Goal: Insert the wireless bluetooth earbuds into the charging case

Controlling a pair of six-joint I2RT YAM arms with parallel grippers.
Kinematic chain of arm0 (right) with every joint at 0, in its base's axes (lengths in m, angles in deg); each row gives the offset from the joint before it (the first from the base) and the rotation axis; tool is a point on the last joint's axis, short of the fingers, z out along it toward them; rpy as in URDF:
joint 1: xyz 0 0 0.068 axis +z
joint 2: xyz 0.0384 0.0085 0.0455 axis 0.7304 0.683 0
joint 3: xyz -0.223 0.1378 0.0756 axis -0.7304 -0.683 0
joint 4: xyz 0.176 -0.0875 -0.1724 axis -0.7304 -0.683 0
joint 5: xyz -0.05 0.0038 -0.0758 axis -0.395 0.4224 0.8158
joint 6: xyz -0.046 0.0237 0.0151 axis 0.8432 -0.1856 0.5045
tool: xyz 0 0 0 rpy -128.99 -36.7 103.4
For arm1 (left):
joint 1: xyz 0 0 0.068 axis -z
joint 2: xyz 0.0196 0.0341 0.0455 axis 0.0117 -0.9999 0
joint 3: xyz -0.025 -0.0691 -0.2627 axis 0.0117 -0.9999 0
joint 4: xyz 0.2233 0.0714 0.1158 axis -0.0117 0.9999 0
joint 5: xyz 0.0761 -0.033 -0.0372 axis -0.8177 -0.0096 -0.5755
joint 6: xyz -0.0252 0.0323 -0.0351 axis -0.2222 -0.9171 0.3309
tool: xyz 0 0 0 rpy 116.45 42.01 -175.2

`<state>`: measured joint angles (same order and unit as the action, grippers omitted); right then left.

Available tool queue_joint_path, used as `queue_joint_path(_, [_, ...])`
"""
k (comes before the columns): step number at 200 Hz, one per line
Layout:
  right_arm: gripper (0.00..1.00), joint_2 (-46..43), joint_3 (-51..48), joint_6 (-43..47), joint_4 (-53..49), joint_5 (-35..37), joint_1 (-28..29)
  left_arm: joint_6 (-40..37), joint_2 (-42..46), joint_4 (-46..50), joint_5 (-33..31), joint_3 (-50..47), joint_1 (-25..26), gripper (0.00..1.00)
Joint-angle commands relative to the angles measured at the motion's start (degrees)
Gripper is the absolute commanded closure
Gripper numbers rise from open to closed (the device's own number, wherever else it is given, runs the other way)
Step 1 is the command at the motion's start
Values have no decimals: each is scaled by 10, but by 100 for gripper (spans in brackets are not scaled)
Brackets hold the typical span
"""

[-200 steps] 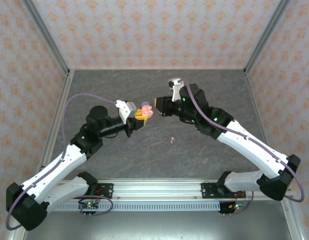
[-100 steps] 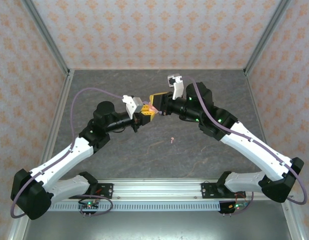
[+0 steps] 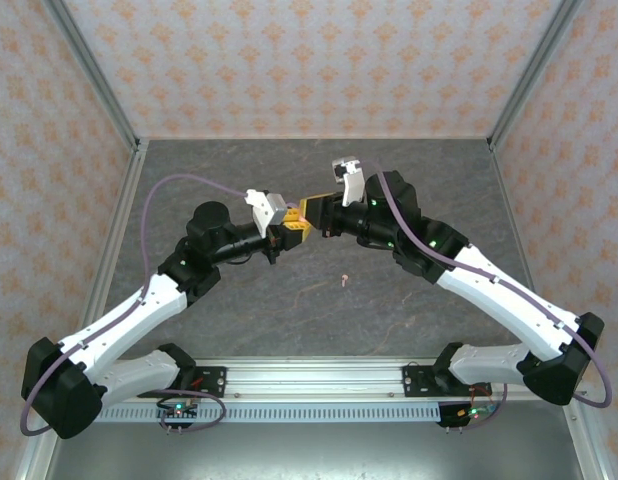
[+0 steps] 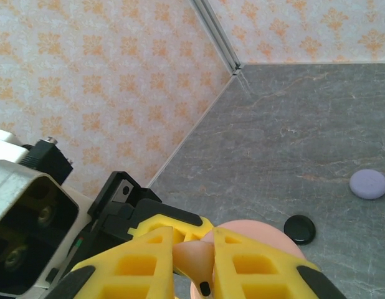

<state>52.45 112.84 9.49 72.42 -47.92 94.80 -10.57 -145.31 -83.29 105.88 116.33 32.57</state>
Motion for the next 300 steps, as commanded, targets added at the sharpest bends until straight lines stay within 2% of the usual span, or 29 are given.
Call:
queue_joint_path(1, [82, -10, -12, -6, 8, 15, 4, -2, 1, -24, -3, 22, 6, 100])
queue_joint_path(300, [82, -27, -36, -6, 11, 21, 4, -4, 4, -8, -15, 25, 10, 100])
